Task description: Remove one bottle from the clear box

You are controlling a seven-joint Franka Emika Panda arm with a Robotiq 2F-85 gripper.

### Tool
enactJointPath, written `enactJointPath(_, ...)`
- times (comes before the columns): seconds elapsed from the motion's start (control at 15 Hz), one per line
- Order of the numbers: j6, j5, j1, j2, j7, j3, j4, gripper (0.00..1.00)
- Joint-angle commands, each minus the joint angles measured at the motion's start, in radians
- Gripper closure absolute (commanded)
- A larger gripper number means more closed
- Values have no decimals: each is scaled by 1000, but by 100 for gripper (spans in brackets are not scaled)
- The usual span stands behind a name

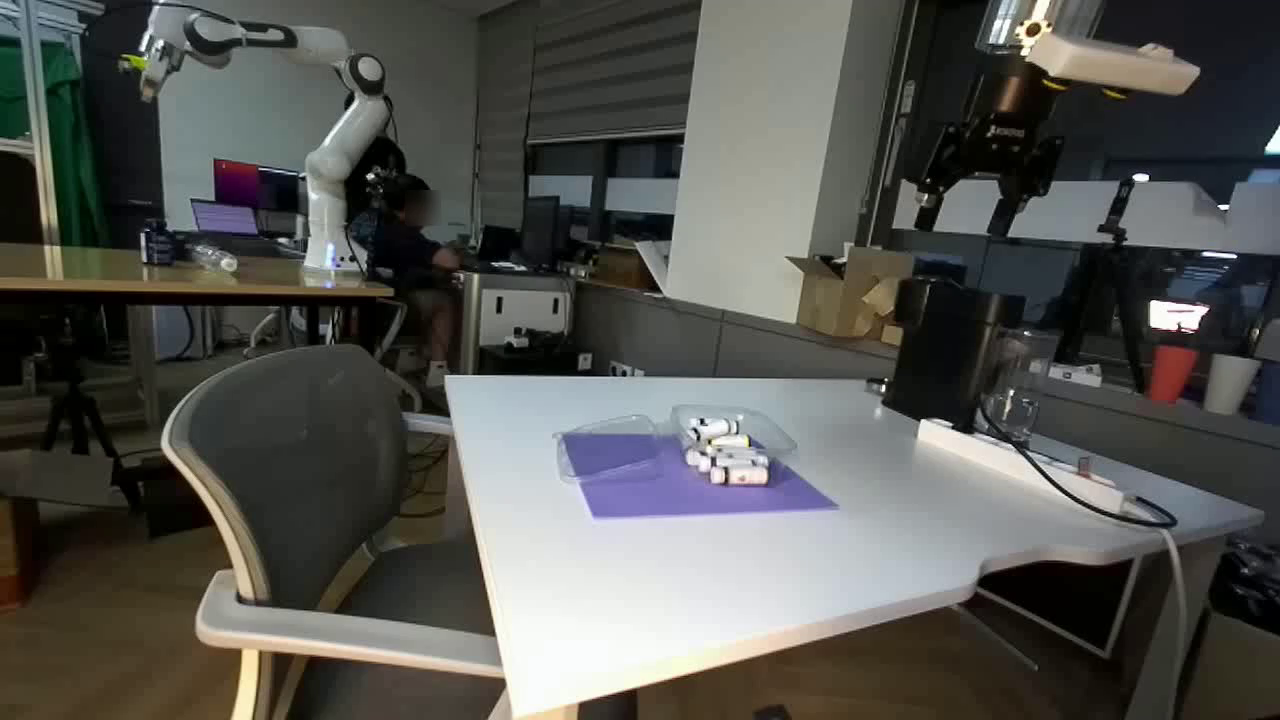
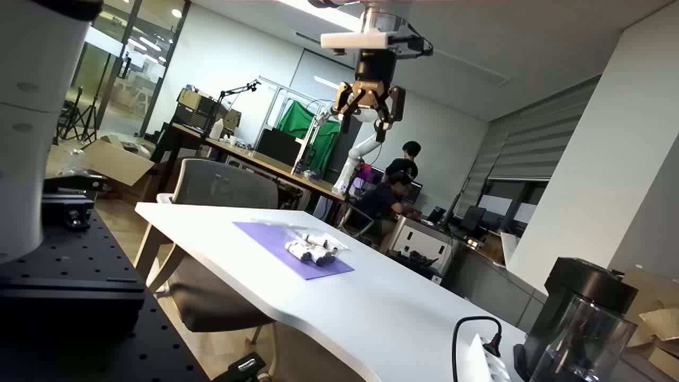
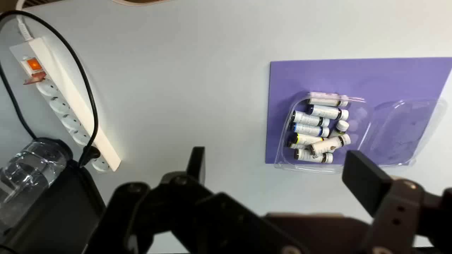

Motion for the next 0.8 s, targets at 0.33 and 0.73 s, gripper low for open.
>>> enactJointPath(0.33,-3,0,1,0,0,-1,2,0)
enactJointPath(0.73,26,47,44,75,-90,-24,45,0)
